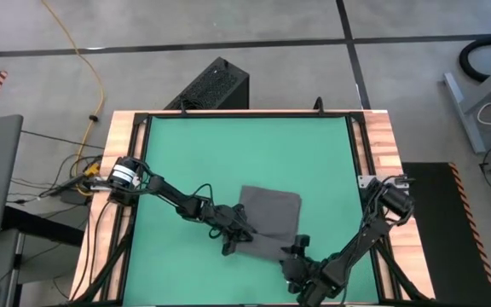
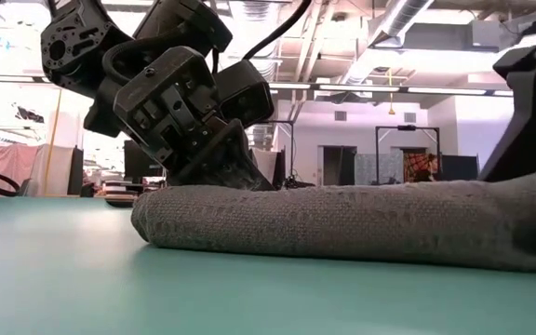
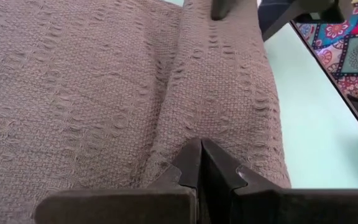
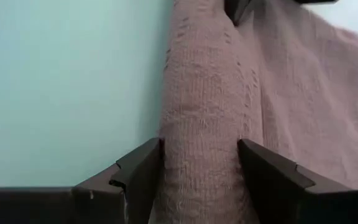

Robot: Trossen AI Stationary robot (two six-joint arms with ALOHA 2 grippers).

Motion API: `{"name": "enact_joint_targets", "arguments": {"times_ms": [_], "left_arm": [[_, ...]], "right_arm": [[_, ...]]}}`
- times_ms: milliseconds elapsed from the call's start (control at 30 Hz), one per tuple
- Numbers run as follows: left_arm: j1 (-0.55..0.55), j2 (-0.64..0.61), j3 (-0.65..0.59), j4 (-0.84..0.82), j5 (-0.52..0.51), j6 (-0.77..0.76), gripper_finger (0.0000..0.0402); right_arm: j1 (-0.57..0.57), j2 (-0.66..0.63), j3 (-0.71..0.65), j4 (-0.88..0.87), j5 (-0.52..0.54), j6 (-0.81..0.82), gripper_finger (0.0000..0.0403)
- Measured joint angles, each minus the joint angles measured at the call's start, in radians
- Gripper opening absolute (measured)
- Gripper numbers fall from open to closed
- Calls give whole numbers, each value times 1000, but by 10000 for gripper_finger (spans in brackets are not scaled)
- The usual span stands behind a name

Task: Roll towel into tight, uniform cylinder
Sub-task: Roll the gray towel

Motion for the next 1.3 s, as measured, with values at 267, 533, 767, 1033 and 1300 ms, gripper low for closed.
{"name": "enact_joint_targets", "arguments": {"times_ms": [267,533,767,1033,1300], "left_arm": [[7,0,0,-12,73,-7,0],[-97,-1,1,-27,67,-109,0],[-222,0,-5,67,-28,-199,0],[-284,-132,-6,-2,-202,-130,0],[-316,-270,-4,-43,-309,16,0]], "right_arm": [[-1,-10,-4,-1,-53,147,114],[15,-14,-3,127,-138,303,58],[19,-16,-3,279,-297,326,58],[19,-94,-94,390,-338,351,58],[-31,-234,-432,823,-379,448,58]]}}
